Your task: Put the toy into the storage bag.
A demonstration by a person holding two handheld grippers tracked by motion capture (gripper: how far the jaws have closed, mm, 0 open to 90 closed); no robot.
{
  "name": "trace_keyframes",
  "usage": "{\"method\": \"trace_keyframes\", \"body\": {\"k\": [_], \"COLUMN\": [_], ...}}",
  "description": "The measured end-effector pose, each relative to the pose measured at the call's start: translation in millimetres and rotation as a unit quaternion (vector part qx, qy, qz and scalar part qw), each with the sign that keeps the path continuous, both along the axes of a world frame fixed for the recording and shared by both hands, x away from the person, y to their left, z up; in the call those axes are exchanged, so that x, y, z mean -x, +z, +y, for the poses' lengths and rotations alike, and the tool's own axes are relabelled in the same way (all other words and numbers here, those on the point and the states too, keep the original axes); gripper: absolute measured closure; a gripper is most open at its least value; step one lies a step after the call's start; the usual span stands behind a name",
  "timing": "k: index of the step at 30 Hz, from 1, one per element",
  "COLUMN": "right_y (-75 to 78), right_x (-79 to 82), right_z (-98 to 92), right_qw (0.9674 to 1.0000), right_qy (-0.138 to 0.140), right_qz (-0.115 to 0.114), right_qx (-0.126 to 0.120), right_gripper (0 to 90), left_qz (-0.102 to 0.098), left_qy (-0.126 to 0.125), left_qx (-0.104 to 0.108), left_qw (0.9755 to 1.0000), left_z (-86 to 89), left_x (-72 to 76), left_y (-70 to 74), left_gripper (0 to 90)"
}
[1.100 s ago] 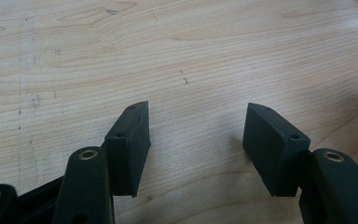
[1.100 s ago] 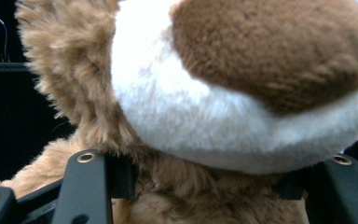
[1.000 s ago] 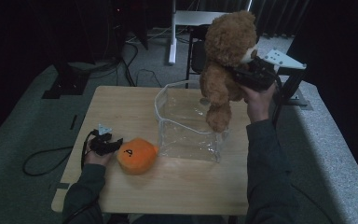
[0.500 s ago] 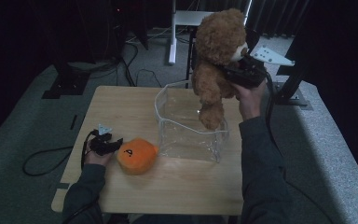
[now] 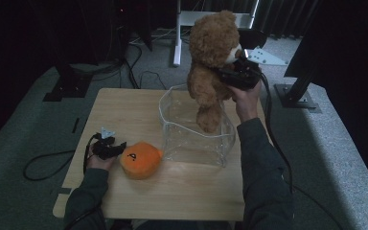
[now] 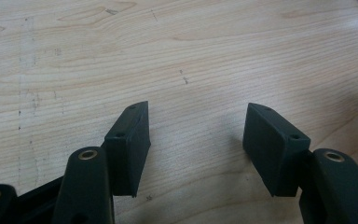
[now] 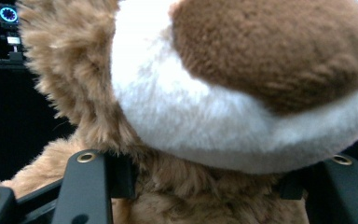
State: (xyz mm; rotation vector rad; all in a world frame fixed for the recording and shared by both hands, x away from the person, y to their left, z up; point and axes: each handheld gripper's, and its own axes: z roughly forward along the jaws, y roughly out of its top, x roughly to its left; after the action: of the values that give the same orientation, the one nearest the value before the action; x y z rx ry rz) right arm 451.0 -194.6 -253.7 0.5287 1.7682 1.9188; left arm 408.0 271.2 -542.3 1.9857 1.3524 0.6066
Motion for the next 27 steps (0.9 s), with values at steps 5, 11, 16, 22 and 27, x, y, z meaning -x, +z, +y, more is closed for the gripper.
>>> {"method": "trace_keyframes", "body": {"k": [5, 11, 16, 22, 27], "right_y": [-4.0, -6.7, -8.3, -9.9, -11.3], "right_x": [-5.3, -11.5, -14.3, -14.0, -9.6], "right_z": [7.0, 15.4, 27.8, 36.2, 45.0], "right_qw": [1.0000, 0.9998, 0.9995, 0.9992, 0.9986], "right_qy": [0.008, 0.016, 0.026, 0.035, 0.047], "right_qz": [0.005, 0.011, 0.012, 0.013, 0.008], "right_qx": [0.002, 0.004, 0.011, 0.013, 0.025], "right_gripper": [38.7, 38.6, 38.7, 38.6, 38.6], "left_qz": [0.000, 0.000, 0.000, 0.000, 0.000], "left_qy": [0.000, 0.000, 0.000, 0.000, 0.000], "left_qx": [0.000, 0.000, 0.000, 0.000, 0.000], "left_qw": [1.0000, 1.0000, 1.0000, 1.0000, 1.0000], "left_z": [0.0, 0.0, 0.0, 0.0, 0.0], "left_x": [0.0, 0.0, 0.0, 0.0, 0.0], "left_y": [0.0, 0.0, 0.0, 0.0, 0.0], "left_gripper": [41.9, 41.9, 41.8, 41.9, 41.8]}}
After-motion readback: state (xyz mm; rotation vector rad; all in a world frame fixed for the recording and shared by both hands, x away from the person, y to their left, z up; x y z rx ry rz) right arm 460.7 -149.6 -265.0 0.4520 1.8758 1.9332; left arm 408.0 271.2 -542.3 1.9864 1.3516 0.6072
